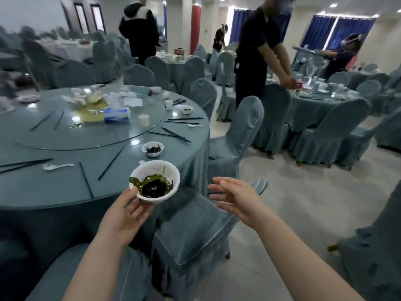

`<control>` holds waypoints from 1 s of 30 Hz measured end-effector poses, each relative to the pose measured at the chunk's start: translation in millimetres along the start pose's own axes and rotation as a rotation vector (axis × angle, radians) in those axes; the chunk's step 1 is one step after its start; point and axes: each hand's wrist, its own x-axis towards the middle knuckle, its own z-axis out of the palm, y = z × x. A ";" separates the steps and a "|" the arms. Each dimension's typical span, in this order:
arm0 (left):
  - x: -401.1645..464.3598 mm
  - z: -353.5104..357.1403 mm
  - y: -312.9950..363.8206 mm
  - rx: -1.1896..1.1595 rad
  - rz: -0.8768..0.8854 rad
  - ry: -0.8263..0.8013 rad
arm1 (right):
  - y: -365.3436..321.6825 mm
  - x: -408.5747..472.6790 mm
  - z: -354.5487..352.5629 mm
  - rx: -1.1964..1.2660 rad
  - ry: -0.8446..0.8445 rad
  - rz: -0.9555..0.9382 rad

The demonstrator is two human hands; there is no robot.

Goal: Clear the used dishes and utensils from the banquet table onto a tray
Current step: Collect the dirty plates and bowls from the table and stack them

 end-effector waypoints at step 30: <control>291.6 -134.0 121.2 -0.192 -0.009 0.445 | 56.2 471.5 193.2 -0.152 0.045 0.524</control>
